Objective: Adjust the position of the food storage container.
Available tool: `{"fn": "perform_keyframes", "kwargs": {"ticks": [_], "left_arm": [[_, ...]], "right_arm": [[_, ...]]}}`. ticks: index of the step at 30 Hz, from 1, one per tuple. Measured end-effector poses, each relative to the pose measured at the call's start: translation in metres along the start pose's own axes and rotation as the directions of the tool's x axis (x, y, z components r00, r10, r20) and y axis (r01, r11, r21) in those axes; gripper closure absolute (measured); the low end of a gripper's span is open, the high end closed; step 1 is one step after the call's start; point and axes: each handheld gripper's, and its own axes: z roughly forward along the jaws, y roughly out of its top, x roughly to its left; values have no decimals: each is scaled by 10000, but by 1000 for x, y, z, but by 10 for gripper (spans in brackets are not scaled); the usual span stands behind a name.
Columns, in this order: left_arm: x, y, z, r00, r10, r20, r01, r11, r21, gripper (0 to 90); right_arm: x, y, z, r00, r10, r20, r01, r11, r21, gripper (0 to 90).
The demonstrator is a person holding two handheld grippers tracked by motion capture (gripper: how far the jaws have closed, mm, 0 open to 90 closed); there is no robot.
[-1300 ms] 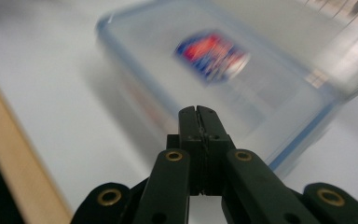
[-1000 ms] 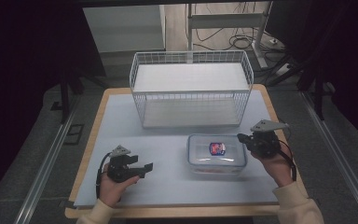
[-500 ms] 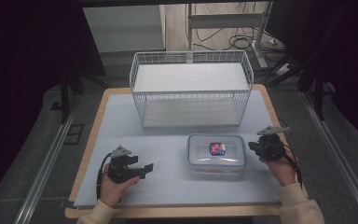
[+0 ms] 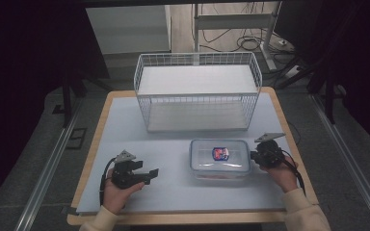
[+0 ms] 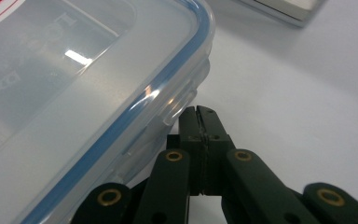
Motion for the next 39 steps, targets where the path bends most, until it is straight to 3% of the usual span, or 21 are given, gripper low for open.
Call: {"fn": "perform_keyframes", "kwargs": {"ticks": [18, 22, 35, 39], "left_arm": [[3, 0, -1, 10000, -87, -38, 87, 10000, -14, 219], [3, 0, -1, 9999, -108, -54, 108, 9999, -27, 219], [4, -1, 0, 9999, -107, -78, 107, 9999, 17, 219], [5, 0, -2, 9999, -121, -75, 121, 9999, -68, 219]], "right_arm": [[39, 18, 25, 9932, -589, -1001, 541, 9973, -499, 900], [46, 21, 28, 9928, -743, -938, 695, 9961, -534, 900], [56, 32, 44, 9901, -953, -1028, 888, 9938, -665, 900], [54, 31, 41, 9891, -938, -1136, 858, 9936, -733, 900]]}}
